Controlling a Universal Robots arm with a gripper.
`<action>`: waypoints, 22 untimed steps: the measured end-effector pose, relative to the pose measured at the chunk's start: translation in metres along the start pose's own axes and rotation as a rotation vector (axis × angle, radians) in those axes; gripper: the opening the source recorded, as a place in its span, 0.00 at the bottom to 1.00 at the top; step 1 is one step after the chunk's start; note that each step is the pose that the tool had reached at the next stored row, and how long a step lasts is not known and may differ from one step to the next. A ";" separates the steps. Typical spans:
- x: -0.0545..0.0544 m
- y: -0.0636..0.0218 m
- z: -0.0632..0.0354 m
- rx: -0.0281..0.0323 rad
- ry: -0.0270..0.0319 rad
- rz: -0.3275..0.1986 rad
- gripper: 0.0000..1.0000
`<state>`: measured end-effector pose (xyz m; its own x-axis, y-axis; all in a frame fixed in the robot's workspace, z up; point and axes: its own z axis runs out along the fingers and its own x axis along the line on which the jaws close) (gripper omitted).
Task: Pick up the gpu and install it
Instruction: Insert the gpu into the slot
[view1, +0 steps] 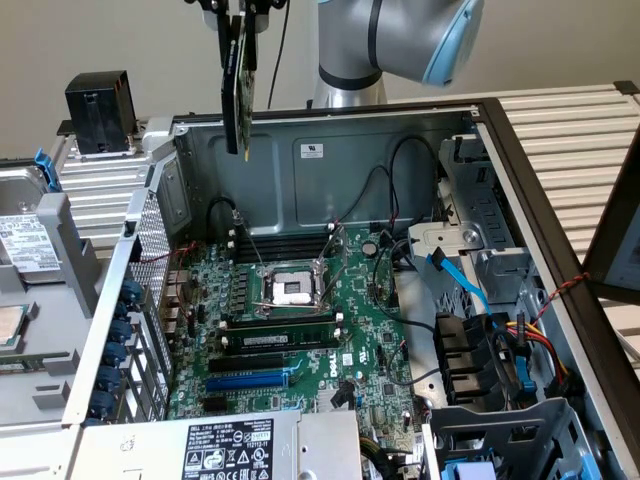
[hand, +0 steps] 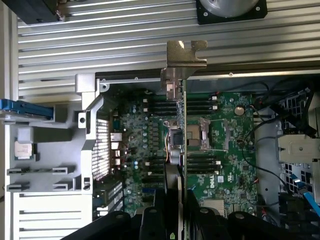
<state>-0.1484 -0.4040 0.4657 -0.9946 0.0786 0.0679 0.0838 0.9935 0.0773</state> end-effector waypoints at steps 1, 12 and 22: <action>0.000 0.0000 0.0000 0.0000 0.0000 0.000 0.27; 0.000 0.0003 0.0005 0.0052 -0.0048 -0.096 0.27; 0.000 0.0002 0.0010 0.0162 0.0066 -0.276 0.27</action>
<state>-0.1484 -0.4037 0.4648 -0.9792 -0.1959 0.0530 -0.1915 0.9784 0.0778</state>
